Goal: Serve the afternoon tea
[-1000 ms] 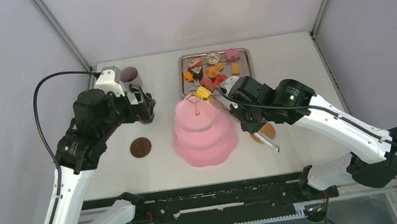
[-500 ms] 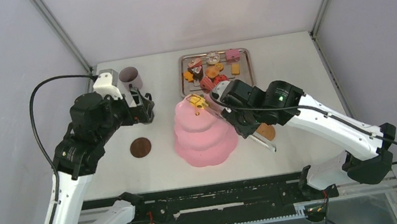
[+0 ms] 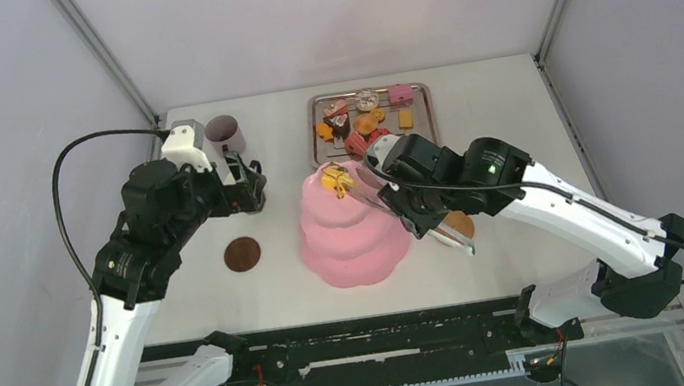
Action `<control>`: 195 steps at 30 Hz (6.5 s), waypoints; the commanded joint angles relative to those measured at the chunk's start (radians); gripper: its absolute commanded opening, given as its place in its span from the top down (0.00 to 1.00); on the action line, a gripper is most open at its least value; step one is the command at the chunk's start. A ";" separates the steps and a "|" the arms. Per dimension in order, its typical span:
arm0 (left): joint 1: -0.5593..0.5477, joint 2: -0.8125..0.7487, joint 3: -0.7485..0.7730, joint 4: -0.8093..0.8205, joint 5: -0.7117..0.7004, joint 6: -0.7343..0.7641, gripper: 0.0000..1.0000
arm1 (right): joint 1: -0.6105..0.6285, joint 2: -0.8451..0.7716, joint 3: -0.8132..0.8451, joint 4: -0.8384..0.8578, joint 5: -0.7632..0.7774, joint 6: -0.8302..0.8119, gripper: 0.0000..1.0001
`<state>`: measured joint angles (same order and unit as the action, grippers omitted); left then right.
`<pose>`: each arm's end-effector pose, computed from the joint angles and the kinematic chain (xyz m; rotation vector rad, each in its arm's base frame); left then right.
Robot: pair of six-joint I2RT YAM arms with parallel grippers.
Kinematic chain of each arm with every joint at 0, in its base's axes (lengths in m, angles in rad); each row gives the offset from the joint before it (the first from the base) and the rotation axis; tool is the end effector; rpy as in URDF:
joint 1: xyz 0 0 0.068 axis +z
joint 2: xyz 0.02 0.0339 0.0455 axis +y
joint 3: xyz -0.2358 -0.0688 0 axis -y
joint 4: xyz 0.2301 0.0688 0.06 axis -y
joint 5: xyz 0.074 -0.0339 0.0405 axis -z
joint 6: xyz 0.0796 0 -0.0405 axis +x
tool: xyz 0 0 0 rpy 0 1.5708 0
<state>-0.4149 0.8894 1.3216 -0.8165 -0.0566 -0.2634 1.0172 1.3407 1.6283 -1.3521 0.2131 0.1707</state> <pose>0.1826 -0.0755 0.3900 0.1118 1.9717 -0.3902 0.1423 0.1982 0.3331 -1.0031 2.4021 0.1461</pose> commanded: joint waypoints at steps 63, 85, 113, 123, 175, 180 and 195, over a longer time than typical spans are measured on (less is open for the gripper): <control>-0.105 0.370 0.181 0.112 0.746 0.820 0.11 | -0.863 -0.243 -0.258 0.428 -0.411 0.064 0.59; -0.106 0.498 0.215 0.169 0.787 0.705 0.54 | -0.885 -0.225 -0.271 0.455 -0.473 0.068 0.59; -0.159 0.274 0.063 0.273 0.513 0.524 1.00 | -0.806 -0.208 -0.327 0.493 -0.264 0.124 0.59; -0.161 0.265 -0.027 0.421 0.516 0.399 1.00 | -0.737 0.005 -0.328 0.684 -0.331 0.182 0.55; -0.190 0.348 0.099 0.287 0.532 0.390 0.81 | -0.837 0.437 -0.287 0.962 -0.650 0.389 0.53; -0.190 0.357 0.119 0.276 0.524 0.382 0.60 | -0.842 0.409 -0.287 0.960 -0.646 0.388 0.71; -0.190 0.228 0.050 0.301 0.367 0.342 0.28 | -0.890 0.148 -0.357 0.885 -0.570 0.360 1.00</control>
<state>-0.6003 1.2102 1.3861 -0.5610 0.3889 0.1036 0.1493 1.6192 1.2797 -0.4789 -0.3794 0.5552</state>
